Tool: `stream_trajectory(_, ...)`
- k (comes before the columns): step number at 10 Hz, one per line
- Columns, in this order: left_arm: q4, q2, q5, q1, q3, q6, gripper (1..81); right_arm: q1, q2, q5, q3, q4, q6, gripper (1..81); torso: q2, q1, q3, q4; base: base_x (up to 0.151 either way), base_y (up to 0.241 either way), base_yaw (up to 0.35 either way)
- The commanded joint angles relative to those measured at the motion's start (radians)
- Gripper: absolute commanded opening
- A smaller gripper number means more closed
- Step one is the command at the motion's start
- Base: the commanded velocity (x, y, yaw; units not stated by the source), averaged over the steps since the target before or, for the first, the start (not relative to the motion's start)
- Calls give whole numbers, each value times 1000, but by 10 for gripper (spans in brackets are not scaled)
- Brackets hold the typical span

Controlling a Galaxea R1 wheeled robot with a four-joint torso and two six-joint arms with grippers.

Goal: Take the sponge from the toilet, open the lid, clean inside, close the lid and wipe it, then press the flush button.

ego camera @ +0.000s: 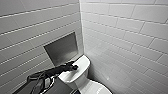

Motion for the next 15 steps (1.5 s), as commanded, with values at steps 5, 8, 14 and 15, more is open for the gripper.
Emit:
stream_trajectory(5, 2, 1, -6, -166, -2, 6, 10, 5, 7, -72, 6, -5, -2, 10, 0, 0, -85, 0, 0, 0, 0)
stream_trajectory(8, 2, -6, -13, -185, -4, 6, 10, 5, 7, -72, 6, -6, -3, 10, 0, 0, -27, 0, 0, 0, 0)
stream_trajectory(14, 126, 141, -15, -133, -199, 12, 10, -18, 9, -68, 6, -5, -2, 10, 0, 0, -28, 0, 0, 0, 0)
stream_trajectory(15, 132, 150, -15, -122, -205, 12, 10, -16, 10, -69, 6, -5, -3, 10, 0, 0, -28, 0, 0, 0, 0)
